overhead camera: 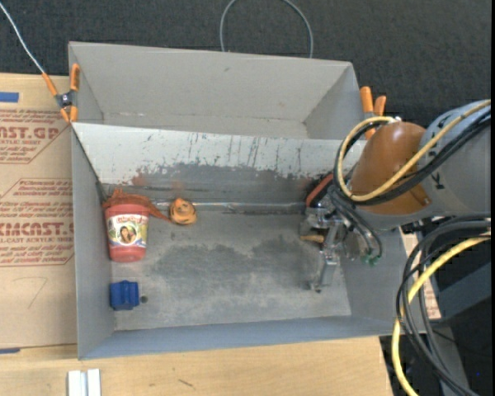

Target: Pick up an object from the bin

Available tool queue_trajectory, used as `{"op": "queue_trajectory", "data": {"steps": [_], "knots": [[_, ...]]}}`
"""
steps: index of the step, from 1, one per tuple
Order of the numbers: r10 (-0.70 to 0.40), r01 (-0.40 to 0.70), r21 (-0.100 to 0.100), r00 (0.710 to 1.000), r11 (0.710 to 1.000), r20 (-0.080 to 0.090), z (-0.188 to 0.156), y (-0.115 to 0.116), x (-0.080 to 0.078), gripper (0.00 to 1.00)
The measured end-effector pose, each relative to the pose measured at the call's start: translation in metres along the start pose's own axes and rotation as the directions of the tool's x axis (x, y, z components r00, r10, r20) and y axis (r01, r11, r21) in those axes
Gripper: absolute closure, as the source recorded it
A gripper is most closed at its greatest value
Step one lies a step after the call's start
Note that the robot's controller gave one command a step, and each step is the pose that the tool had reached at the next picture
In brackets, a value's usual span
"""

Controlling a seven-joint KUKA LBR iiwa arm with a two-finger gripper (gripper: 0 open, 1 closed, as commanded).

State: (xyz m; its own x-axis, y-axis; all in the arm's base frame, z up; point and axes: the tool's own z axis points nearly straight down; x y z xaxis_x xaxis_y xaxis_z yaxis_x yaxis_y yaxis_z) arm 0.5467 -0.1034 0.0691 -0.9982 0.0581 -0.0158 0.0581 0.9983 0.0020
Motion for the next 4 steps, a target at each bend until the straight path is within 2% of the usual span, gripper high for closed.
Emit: {"op": "queue_trajectory", "data": {"steps": [1,2,3,4], "knots": [[0.123,-0.123,-0.001,0.992,0.992,-0.001,-0.001,0.002,0.024,0.0],[0.272,-0.272,-0.014,0.962,0.962,-0.003,-0.002,-0.028,0.052,0.0],[0.278,-0.278,-0.008,0.961,0.96,0.001,-0.002,-0.032,0.052,1.0],[0.276,-0.276,-0.009,0.961,0.961,-0.008,-0.001,-0.031,0.054,0.0]]}}
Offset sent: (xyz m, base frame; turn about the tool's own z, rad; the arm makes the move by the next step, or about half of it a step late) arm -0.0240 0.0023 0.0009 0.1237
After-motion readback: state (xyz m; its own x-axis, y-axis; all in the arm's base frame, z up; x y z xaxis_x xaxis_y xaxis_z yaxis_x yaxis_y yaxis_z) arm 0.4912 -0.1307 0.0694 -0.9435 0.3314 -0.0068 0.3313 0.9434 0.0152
